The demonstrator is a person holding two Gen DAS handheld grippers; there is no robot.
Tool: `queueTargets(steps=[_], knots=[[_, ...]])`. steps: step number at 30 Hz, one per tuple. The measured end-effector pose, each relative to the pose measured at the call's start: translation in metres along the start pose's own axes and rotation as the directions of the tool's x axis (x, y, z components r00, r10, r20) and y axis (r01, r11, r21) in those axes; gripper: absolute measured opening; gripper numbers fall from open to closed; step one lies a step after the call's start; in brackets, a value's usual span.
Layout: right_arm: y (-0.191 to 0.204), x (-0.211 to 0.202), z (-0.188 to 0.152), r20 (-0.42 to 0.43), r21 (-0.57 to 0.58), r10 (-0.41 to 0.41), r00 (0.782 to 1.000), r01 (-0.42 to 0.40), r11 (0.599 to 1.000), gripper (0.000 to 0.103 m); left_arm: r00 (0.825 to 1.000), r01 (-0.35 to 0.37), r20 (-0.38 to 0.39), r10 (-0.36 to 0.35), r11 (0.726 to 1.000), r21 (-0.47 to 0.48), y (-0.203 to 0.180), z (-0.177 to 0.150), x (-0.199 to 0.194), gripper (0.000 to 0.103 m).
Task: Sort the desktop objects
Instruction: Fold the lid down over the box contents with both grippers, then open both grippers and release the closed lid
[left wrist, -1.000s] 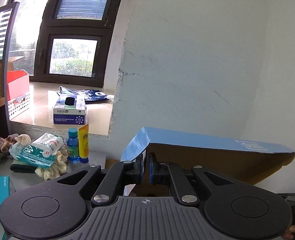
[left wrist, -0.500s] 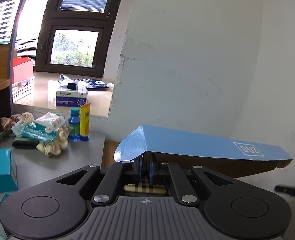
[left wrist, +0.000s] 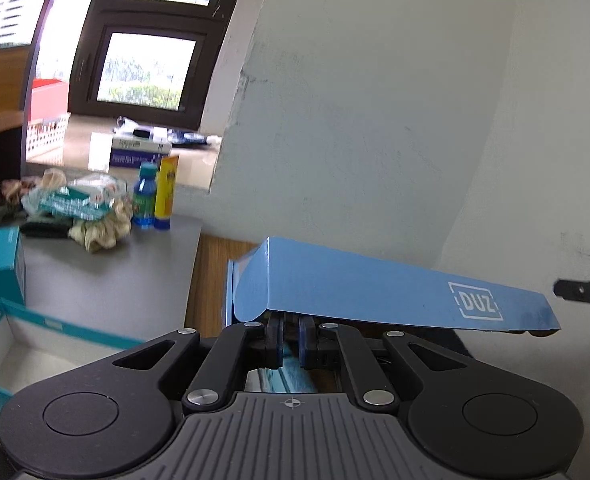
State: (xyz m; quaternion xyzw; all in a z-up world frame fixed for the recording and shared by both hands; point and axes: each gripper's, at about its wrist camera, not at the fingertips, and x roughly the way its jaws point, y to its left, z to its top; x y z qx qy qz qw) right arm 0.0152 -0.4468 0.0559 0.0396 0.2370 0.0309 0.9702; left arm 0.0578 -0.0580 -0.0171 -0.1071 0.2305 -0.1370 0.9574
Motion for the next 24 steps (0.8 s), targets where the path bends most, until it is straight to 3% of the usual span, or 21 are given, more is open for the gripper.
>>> queueTargets(steps=[4, 11, 24], knots=[[0.017, 0.010, 0.003, -0.025, -0.047, 0.027, 0.999, -0.028, 0.998, 0.059, 1.000, -0.008, -0.020, 0.008, 1.000, 0.003, 0.003, -0.011, 0.001, 0.008], [0.045, 0.041, -0.005, -0.096, -0.085, 0.068, 0.993, -0.077, 0.993, 0.068, 0.998, -0.011, -0.058, 0.011, 1.000, 0.005, 0.011, -0.026, 0.002, 0.013], [0.065, 0.077, -0.030, -0.213, -0.092, 0.103, 0.972, -0.124, 0.988, 0.071, 0.994, 0.015, -0.110, -0.010, 0.999, 0.041, 0.012, -0.055, 0.004, 0.021]])
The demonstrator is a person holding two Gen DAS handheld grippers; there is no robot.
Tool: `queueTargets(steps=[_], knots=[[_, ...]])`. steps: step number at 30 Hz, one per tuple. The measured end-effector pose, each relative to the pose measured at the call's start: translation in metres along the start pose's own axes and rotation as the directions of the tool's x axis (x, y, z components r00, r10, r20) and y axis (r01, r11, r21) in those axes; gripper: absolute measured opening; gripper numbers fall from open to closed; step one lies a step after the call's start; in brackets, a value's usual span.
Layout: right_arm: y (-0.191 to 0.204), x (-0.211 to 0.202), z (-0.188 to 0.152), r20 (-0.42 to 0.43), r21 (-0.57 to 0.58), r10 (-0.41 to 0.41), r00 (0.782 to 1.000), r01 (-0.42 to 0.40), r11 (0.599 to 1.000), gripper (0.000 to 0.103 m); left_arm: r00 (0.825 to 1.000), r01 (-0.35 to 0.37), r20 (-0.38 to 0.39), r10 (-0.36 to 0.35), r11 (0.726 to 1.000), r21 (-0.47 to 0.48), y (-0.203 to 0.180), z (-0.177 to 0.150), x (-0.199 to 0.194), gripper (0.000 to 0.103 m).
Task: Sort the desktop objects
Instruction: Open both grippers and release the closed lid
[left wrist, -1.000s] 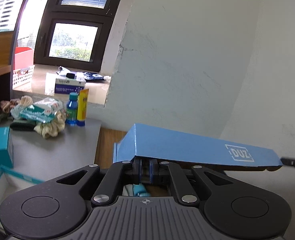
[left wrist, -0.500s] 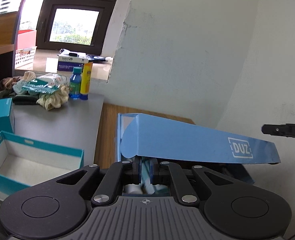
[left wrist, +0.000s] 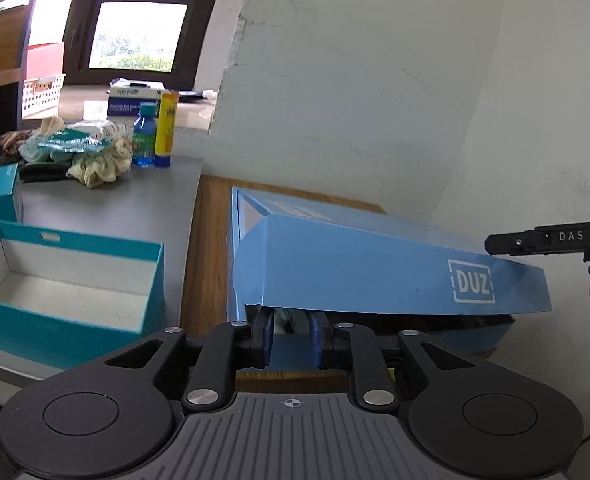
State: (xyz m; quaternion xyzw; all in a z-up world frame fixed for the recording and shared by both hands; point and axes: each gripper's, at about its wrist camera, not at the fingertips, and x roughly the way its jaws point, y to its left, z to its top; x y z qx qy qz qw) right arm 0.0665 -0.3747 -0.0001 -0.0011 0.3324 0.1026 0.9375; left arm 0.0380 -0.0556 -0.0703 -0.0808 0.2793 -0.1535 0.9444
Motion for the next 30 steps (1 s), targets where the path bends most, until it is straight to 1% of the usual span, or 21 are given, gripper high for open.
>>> queueTargets(steps=[4, 11, 18, 20, 22, 23, 26, 30], knots=[[0.002, 0.009, -0.006, -0.027, -0.001, 0.008, 1.000, -0.008, 1.000, 0.071, 0.999, 0.006, -0.035, -0.007, 1.000, -0.024, 0.006, -0.008, 0.005, 0.022], [0.007, 0.023, -0.018, -0.057, -0.004, 0.010, 0.998, -0.010, 1.000, 0.071, 0.998, -0.006, -0.069, 0.005, 1.000, -0.015, 0.009, -0.020, 0.010, 0.023], [0.013, 0.037, -0.031, -0.081, -0.030, -0.008, 0.997, 0.005, 1.000, 0.071, 0.992, -0.012, -0.122, 0.011, 1.000, -0.010, 0.012, -0.033, 0.015, 0.023], [0.014, 0.040, -0.034, -0.084, -0.037, -0.014, 0.996, 0.011, 0.999, 0.071, 0.991, -0.011, -0.134, 0.011, 1.000, -0.002, 0.011, -0.036, 0.013, 0.025], [0.015, 0.041, -0.036, -0.084, -0.039, -0.015, 0.996, 0.012, 0.999, 0.071, 0.989, -0.011, -0.144, 0.012, 1.000, 0.009, 0.009, -0.037, 0.013, 0.029], [0.015, 0.042, -0.037, -0.080, -0.042, -0.017, 0.997, 0.014, 0.999, 0.072, 0.989, -0.009, -0.149, 0.011, 1.000, 0.010, 0.008, -0.038, 0.012, 0.029], [0.017, 0.042, -0.040, -0.069, -0.049, -0.020, 0.997, 0.017, 0.999, 0.072, 0.988, -0.002, -0.154, 0.005, 1.000, 0.019, 0.004, -0.038, 0.009, 0.029], [0.014, 0.045, -0.047, -0.072, -0.029, -0.008, 0.997, 0.006, 1.000, 0.072, 0.991, 0.019, -0.131, -0.010, 0.998, 0.063, -0.009, -0.035, 0.003, 0.029]])
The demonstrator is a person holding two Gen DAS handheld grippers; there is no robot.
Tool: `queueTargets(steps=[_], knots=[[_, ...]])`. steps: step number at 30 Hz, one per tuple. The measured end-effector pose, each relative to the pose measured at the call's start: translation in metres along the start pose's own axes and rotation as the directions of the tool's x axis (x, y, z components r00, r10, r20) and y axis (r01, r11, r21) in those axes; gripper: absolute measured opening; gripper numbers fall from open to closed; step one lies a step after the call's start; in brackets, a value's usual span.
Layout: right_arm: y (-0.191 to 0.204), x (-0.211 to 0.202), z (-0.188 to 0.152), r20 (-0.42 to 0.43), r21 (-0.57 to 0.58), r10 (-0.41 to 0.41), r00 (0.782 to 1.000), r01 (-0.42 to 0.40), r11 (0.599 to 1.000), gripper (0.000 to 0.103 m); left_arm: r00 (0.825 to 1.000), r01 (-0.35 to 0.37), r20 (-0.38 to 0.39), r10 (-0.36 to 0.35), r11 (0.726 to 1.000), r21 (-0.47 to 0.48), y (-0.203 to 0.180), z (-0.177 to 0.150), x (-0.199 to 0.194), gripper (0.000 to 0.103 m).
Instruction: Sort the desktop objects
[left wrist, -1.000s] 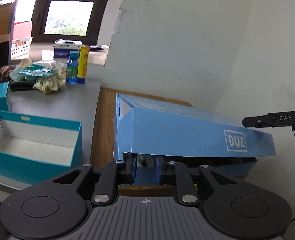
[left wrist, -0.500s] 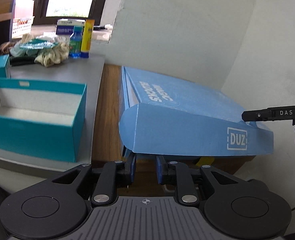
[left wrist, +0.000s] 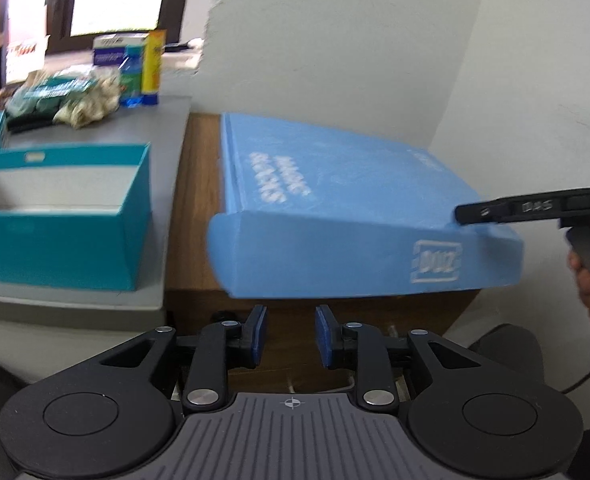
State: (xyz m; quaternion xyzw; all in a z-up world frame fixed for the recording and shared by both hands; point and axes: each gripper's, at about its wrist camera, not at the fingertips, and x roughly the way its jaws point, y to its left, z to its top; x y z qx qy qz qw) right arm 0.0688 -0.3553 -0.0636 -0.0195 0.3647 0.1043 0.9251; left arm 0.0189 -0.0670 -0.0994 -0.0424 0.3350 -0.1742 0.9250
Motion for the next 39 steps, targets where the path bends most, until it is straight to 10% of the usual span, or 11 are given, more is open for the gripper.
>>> queueTargets(steps=[14, 39], knots=[[-0.015, -0.032, -0.029, 0.101, 0.090, 0.038, 0.994, -0.047, 0.995, 0.072, 0.995, 0.028, 0.095, -0.041, 0.991, 0.134, -0.043, 0.036, 0.007, 0.029], [-0.061, -0.050, -0.134, 0.190, 0.096, -0.212, 0.959, 0.196, 0.976, 0.072, 0.995, 0.070, 0.058, -0.084, 0.975, 0.209, -0.091, 0.078, 0.070, 0.029]])
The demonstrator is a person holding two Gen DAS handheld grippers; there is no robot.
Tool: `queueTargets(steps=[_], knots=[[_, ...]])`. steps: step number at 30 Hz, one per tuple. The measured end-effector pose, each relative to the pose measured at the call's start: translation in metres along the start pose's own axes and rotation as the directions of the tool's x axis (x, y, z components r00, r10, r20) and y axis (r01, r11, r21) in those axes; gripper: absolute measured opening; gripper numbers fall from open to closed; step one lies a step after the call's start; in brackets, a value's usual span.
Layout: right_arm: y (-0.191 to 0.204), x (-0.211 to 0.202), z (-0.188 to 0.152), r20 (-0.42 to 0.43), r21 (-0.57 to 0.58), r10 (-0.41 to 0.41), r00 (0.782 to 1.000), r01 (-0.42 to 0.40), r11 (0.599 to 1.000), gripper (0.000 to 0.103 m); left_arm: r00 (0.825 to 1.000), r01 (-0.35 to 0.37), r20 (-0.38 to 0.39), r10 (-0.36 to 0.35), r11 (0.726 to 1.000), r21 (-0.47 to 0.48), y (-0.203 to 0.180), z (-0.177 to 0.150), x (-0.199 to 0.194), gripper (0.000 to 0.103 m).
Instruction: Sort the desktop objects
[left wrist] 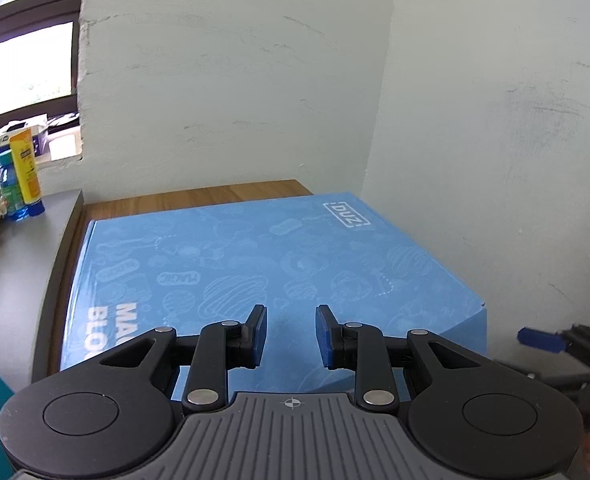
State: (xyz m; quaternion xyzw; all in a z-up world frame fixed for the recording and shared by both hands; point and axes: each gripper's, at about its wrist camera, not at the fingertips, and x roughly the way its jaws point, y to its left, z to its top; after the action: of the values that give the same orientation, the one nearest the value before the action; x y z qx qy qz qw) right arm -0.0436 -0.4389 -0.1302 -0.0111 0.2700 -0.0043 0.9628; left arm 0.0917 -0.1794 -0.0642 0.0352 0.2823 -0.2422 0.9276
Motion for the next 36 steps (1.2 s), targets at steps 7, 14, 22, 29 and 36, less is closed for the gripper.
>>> queueTargets(steps=[7, 14, 22, 29, 36], knots=[[0.016, 0.014, -0.018, 0.001, -0.052, 0.008, 1.000, -0.008, 0.999, 0.072, 0.999, -0.029, -0.040, 0.029, 1.000, 0.002, -0.005, -0.002, 0.008, 0.029], [0.018, 0.027, -0.026, -0.002, -0.027, 0.006, 1.000, -0.006, 1.000, 0.072, 0.996, -0.062, -0.065, 0.064, 0.997, 0.042, 0.000, -0.006, 0.002, 0.029], [0.011, 0.026, -0.025, 0.044, 0.015, 0.009, 0.999, -0.009, 1.000, 0.072, 0.992, -0.093, -0.084, 0.095, 0.995, 0.038, 0.006, -0.010, -0.002, 0.033], [0.012, 0.023, -0.017, 0.047, -0.001, 0.009, 0.999, -0.009, 1.000, 0.072, 0.992, -0.102, -0.075, 0.104, 0.994, 0.037, 0.005, -0.011, -0.002, 0.034], [0.016, 0.015, -0.010, 0.049, -0.029, 0.029, 0.998, -0.028, 0.999, 0.063, 0.992, -0.103, -0.074, 0.105, 0.994, 0.036, 0.004, -0.010, -0.002, 0.034]])
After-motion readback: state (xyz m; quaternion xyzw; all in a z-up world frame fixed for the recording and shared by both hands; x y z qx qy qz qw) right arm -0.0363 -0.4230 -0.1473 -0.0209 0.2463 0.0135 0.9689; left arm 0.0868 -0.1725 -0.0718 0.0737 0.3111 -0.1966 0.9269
